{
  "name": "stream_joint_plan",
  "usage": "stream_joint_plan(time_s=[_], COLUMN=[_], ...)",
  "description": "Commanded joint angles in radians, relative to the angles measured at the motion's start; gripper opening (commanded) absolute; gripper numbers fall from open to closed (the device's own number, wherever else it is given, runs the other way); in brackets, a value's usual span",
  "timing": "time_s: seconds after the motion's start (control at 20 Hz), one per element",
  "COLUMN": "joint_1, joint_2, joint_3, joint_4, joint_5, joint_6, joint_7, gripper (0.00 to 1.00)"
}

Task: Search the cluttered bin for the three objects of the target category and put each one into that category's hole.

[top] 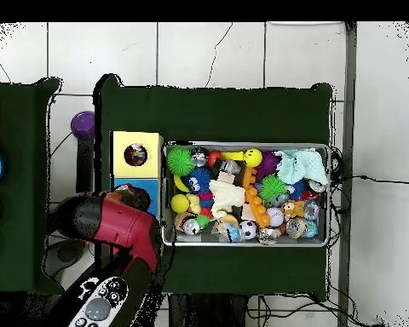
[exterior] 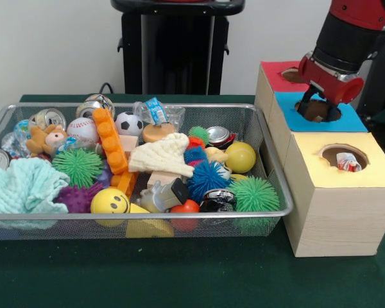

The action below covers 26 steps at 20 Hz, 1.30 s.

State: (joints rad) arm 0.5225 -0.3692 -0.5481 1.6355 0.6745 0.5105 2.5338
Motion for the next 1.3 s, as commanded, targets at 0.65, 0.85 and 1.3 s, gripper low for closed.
stream_joint_plan(time_s=[0.65, 0.85, 1.3], joint_1=[-0.252, -0.367, -0.483], joint_2=[0.184, 0.195, 0.221], joint_3=[0.493, 0.643, 0.753], joint_4=[0.072, 0.113, 0.145], joint_5=[0.19, 0.192, 0.065], joint_6=[-0.421, -0.529, -0.66], joint_7=[0.314, 0.327, 0.373], gripper=[1.0, 1.0, 1.0])
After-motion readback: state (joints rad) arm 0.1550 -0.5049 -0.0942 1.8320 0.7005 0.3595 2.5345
